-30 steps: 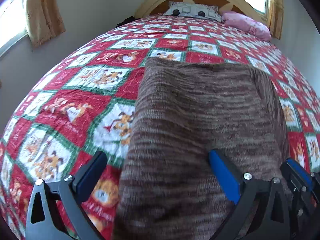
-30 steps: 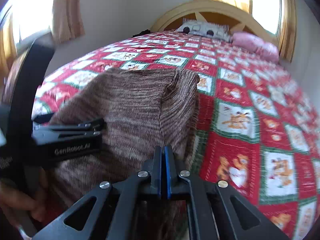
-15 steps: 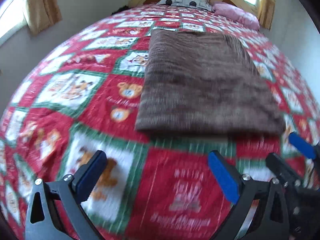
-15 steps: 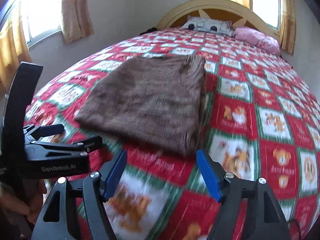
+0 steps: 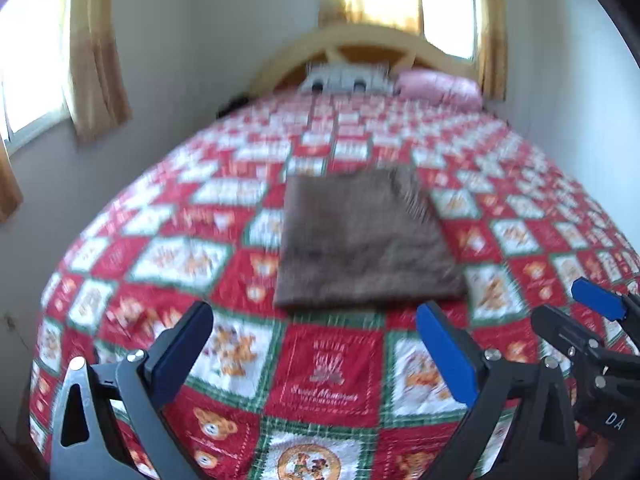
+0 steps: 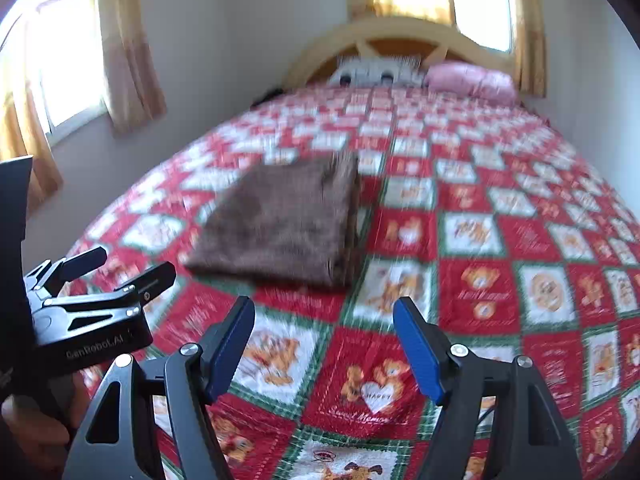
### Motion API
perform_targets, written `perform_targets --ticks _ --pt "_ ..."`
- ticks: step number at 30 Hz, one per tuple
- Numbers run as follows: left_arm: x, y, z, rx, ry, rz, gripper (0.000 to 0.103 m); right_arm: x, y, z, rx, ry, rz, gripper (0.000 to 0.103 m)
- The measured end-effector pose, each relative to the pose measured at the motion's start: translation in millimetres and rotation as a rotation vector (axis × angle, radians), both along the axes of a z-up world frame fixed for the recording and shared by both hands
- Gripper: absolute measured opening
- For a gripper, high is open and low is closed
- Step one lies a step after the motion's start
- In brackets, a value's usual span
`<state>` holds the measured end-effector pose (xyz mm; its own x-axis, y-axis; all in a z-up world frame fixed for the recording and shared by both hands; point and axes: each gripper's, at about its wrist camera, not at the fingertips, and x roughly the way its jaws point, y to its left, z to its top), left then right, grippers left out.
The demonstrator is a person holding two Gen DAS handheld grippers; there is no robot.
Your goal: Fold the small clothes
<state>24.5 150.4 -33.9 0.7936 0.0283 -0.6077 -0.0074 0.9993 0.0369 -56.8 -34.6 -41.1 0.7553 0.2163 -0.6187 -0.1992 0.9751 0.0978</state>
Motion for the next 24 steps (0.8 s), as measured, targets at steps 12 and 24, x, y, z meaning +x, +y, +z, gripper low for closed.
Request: perform_targets --ticks 12,24 --pt "-39.9 -5.6 56.0 0.039 -0.214 0.005 0.103 -69.0 9.6 78.6 -0.052 -0.417 -0.075 0.083" --pt "-50.2 -10.5 63.4 0.058 -0.253 0.054 0.103 -74.3 0.8 81.0 0.007 -0.413 -0.120 0.083"
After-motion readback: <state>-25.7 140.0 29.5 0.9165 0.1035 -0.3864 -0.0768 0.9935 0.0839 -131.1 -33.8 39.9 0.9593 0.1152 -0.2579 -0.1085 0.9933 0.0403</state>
